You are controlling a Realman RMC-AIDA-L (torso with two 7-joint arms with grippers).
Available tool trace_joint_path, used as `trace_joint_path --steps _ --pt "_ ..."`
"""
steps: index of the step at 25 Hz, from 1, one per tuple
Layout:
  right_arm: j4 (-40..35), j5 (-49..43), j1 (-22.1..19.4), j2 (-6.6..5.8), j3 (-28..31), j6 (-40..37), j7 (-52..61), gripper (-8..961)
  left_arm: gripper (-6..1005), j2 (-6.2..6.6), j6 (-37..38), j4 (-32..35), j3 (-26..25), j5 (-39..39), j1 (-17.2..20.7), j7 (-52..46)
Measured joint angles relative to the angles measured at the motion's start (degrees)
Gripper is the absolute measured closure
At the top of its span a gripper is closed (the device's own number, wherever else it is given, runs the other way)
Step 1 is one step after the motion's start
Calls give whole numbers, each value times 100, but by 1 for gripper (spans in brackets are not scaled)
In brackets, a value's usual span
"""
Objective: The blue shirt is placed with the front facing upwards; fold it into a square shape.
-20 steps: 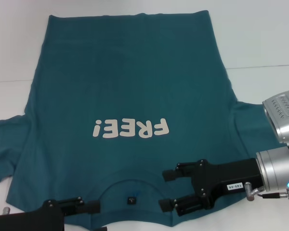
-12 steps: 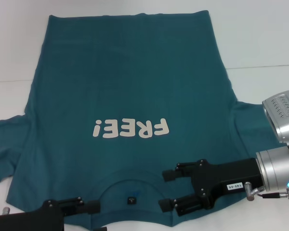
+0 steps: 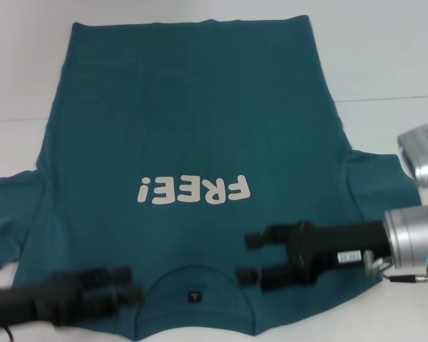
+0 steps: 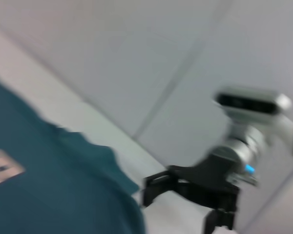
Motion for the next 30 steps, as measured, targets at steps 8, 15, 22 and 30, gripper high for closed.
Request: trace_joint_path --steps 8,15,22,30 --pt "-350 138 98 -178 155 716 2485 30 251 251 -775 -19 -1073 -50 -329 -2809" --pt "-419 140 160 -385 155 863 3268 30 251 482 -1961 -173 -1494 -31 -292 -4090" --pt "-447 108 222 -502 117 878 3512 30 251 519 -2909 -168 -1607 149 -219 -4289" --pt "-431 102 266 -523 115 947 3596 30 251 529 -3965 -243 -1565 561 -224 -4371"
